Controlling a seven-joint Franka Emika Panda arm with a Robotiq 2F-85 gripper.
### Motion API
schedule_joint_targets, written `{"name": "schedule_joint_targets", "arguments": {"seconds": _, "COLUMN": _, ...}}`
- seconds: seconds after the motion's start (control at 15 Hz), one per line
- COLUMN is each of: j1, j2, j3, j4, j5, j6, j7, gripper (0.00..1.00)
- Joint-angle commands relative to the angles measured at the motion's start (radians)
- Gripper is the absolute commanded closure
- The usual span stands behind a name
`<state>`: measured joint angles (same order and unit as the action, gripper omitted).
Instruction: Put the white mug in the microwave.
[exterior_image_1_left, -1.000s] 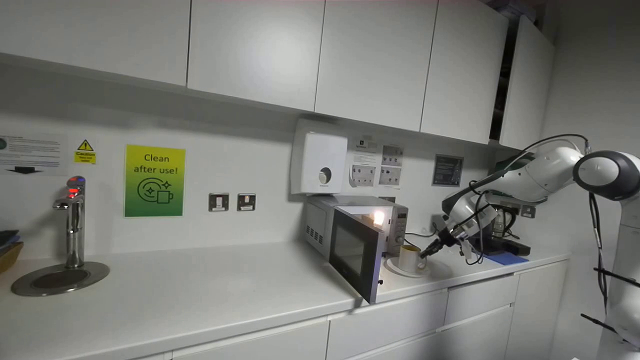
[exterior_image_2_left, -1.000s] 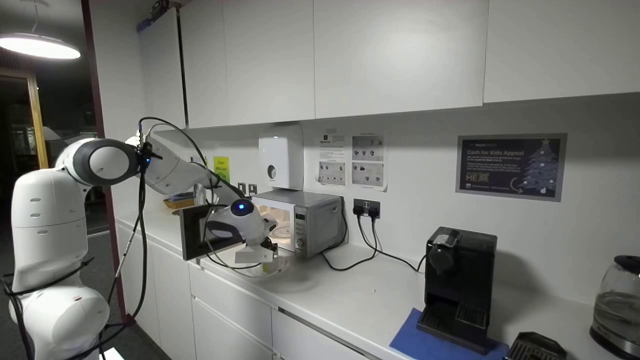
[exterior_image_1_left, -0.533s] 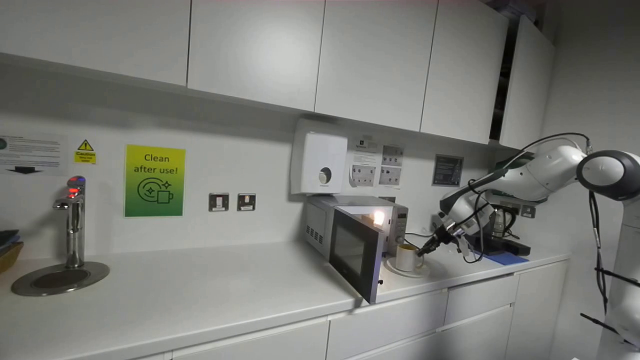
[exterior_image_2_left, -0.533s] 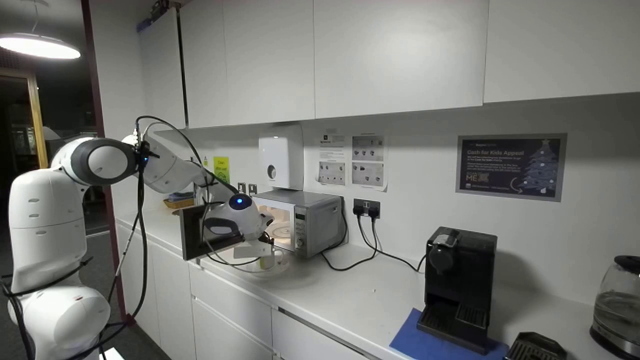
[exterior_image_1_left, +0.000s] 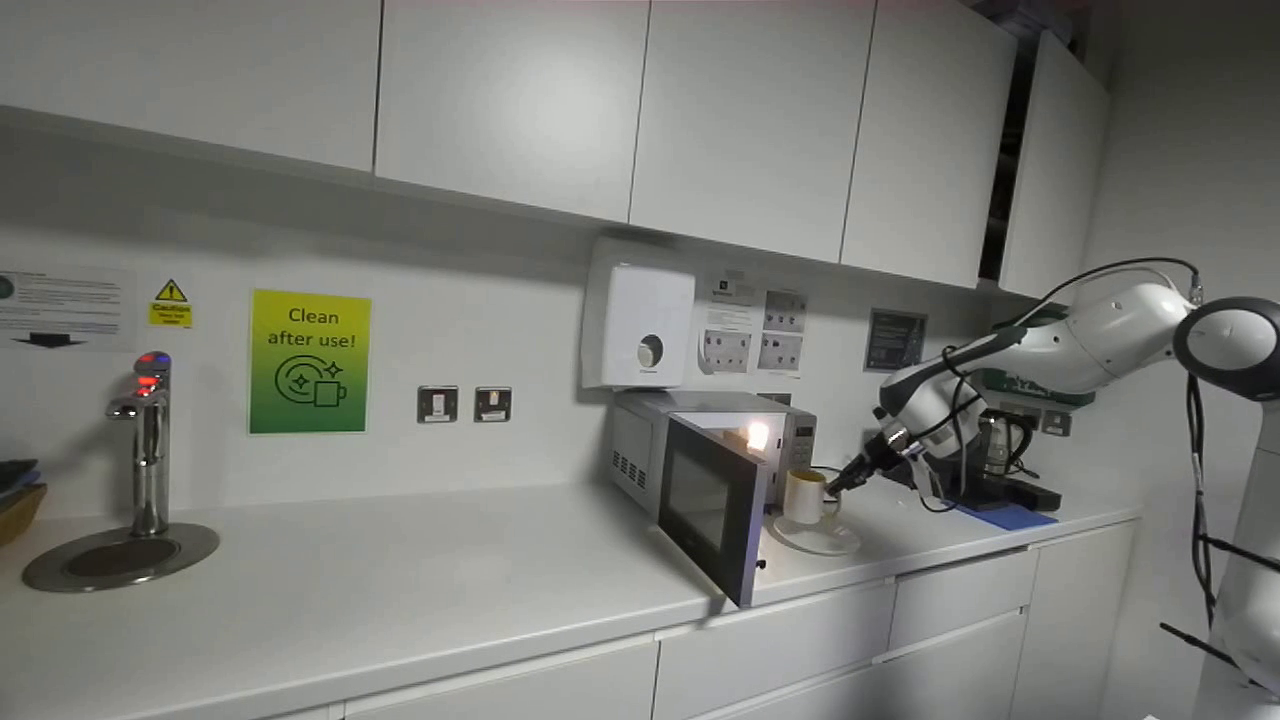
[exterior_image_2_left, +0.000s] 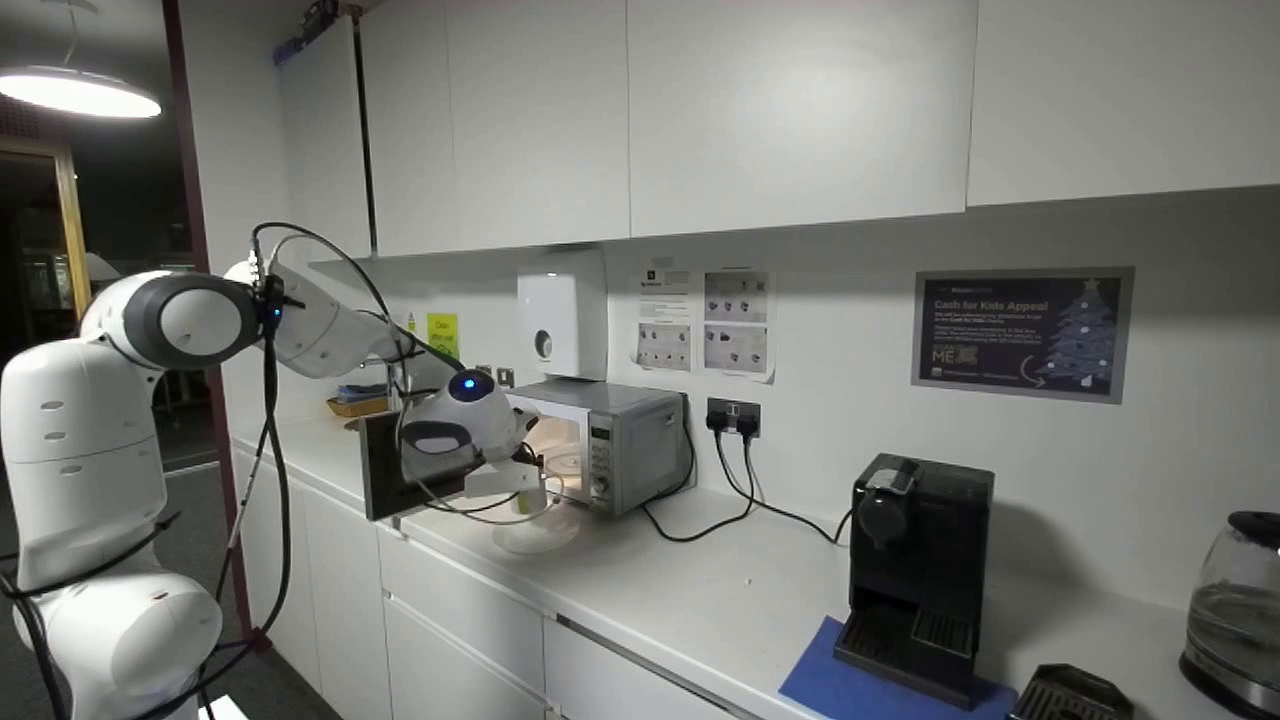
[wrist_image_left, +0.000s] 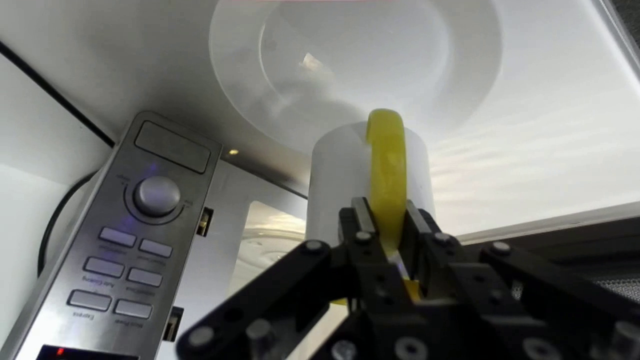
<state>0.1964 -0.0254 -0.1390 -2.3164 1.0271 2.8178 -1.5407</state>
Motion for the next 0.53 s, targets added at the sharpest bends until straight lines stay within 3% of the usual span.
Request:
{"name": "schedule_joint_targets", "arguments": {"seconds": 0.0, "j1": 0.009, "j2": -0.027, "j3": 0.014, "j4": 0.033, "j5": -0.014, "j6": 0.05, "j7": 0.069, "gripper": 0.96}}
{"name": "schedule_joint_targets", "arguments": {"seconds": 0.33, "j1": 0.007, "j2": -0.011, "j3": 0.032, "j4": 0.095, "j5": -0.038, "j6": 0.038, "j7": 0.16, "gripper": 0.96}}
{"name": "schedule_joint_targets", "arguments": {"seconds": 0.4, "j1": 0.002, "j2": -0.002, "j3": 0.028, "j4": 0.062, "j5": -0.018, "j6": 0.024, "j7": 0.108, "gripper": 0.82}}
{"name": "schedule_joint_targets", "arguments": {"seconds": 0.47, "j1": 0.002, "j2": -0.002, "j3": 0.03, "j4": 0.07, "j5": -0.022, "j6": 0.024, "j7": 0.122, "gripper": 0.82}}
